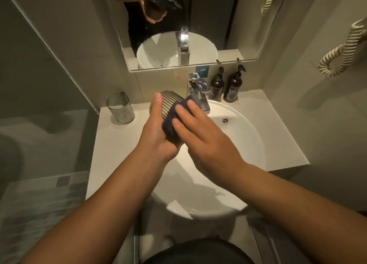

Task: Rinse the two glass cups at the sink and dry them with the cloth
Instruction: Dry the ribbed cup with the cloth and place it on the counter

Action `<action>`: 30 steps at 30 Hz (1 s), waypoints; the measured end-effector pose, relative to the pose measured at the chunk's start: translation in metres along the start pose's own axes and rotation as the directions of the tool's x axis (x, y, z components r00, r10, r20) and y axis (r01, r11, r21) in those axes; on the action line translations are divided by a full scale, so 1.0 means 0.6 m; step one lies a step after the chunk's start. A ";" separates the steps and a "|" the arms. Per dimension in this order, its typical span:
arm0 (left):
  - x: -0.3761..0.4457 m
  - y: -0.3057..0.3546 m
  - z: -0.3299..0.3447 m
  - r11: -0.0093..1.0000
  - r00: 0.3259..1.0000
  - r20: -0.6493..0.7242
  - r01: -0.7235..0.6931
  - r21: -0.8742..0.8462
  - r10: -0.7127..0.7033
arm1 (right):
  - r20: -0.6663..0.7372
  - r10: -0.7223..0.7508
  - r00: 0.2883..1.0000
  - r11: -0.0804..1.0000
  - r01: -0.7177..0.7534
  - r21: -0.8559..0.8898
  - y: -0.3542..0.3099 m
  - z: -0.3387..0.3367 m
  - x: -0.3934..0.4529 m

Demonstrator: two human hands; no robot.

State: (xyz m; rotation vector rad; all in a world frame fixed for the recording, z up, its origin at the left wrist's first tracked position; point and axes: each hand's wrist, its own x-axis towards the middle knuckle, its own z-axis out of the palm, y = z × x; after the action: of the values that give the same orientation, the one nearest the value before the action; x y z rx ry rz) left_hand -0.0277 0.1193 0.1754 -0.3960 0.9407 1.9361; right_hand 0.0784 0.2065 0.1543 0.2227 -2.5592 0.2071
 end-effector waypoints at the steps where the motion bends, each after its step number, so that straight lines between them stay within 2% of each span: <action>1: 0.000 0.001 -0.002 1.000 1.000 0.001 0.010 -0.007 -0.010 | -0.016 -0.047 0.999 0.999 0.047 -0.012 0.000 0.004 -0.005; 4: 0.005 0.002 -0.012 0.999 1.000 -0.006 0.016 0.044 -0.016 | -0.029 -0.170 0.985 0.985 0.169 -0.017 0.004 0.016 -0.025; 8: 0.017 -0.001 -0.024 0.997 0.999 0.003 0.043 0.071 -0.043 | -0.057 -0.179 0.982 0.983 0.182 0.036 0.018 0.027 -0.051; 15: 0.033 -0.004 -0.035 0.988 0.992 -0.009 0.124 0.096 -0.124 | 0.023 -0.080 0.997 0.991 0.077 0.106 0.038 0.039 -0.075; 18: 0.038 -0.007 -0.034 0.992 0.994 -0.029 0.103 0.078 -0.101 | 0.042 -0.032 0.999 0.992 0.026 0.121 0.039 0.041 -0.078; 20: 0.045 -0.001 -0.037 0.999 0.998 -0.051 0.037 0.021 -0.036 | 0.099 0.105 0.989 0.980 -0.120 0.161 0.035 0.040 -0.081; 21: 0.046 0.005 -0.038 1.000 0.997 -0.073 -0.004 -0.002 0.004 | 0.149 0.256 0.955 0.937 -0.283 0.203 0.037 0.035 -0.082; 22: 0.046 0.012 -0.039 0.999 0.994 -0.100 -0.040 -0.018 0.038 | 0.222 0.442 0.869 0.820 -0.492 0.293 0.040 0.028 -0.080; 24: 0.042 0.021 -0.039 0.996 0.989 -0.123 -0.082 -0.034 0.077 | 0.370 0.682 0.631 0.439 -0.757 0.483 0.054 0.012 -0.070; 25: 0.041 0.023 -0.039 0.996 0.988 -0.126 -0.088 -0.031 0.084 | 0.397 0.736 0.549 0.276 -0.778 0.564 0.062 0.006 -0.063; 26: 0.041 0.022 -0.039 0.996 0.988 -0.132 -0.087 -0.027 0.082 | 0.369 0.749 0.550 0.264 -0.759 0.596 0.063 -0.004 -0.051; 27: 0.040 0.018 -0.037 0.996 0.988 -0.134 -0.080 -0.026 0.076 | 0.295 0.734 0.611 0.356 -0.717 0.599 0.058 -0.013 -0.037; 28: 0.040 0.014 -0.033 0.998 0.990 -0.128 -0.066 -0.018 0.063 | 0.176 0.666 0.725 0.528 -0.624 0.576 0.051 -0.022 -0.020; 30: 0.040 0.004 -0.027 1.000 0.996 -0.084 -0.015 0.003 0.015 | -0.016 0.332 0.943 0.872 -0.300 0.386 0.036 -0.026 0.010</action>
State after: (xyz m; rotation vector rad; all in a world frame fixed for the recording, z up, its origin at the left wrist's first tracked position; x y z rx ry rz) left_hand -0.0437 0.1208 0.1513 -0.4731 1.0020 1.9449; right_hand 0.0773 0.2301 0.1685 -0.0674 -2.4383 0.8242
